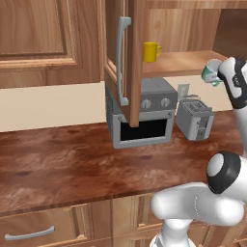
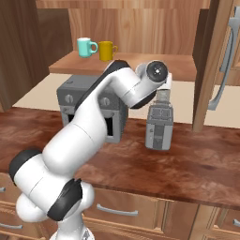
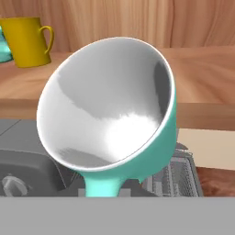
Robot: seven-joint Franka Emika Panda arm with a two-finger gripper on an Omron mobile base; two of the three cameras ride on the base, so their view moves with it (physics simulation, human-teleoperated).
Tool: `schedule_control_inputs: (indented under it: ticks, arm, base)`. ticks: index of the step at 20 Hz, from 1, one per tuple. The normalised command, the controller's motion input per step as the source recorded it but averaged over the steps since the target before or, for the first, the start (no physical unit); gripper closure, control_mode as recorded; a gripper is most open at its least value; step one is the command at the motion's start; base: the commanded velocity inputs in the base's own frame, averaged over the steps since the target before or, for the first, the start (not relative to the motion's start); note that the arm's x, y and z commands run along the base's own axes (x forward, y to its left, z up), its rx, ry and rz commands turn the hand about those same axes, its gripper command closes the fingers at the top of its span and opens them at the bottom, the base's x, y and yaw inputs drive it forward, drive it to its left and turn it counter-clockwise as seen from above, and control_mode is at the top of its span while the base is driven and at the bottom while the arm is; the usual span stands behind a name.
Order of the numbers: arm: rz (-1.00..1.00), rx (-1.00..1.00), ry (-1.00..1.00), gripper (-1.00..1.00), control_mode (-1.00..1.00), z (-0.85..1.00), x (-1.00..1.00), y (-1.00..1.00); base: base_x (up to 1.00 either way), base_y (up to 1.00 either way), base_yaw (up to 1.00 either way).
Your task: Pick the mug on the counter and place it in the cabinet with the handle facing the right, like the mugs already inside.
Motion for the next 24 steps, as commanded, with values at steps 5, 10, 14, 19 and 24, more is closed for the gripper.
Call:
schedule_control_inputs:
  ticks: [5,10,14,19,24]
  arm:
    - [0.09,0.0,0.04,1.0,-1.0,0.14,0.38,0.02]
    - [0.07,0.0,0.04,1.0,-1.0,0.45,0.21,0.11]
    - [0.09,0.0,0.02,1.0,-1.0,0.59,0.07,0.19]
    - [0.12,0.0,0.0,1.0,-1.0,0.52,0.0,0.25]
    - [0.09,0.0,-0.01,1.0,-1.0,0.28,0.0,0.55]
  base:
    - [0.0,0.0,0.0]
    - [0.0,0.0,0.0]
    - [0.0,0.0,0.0]
    - [0.0,0.0,0.0]
    - [0.0,0.0,0.0]
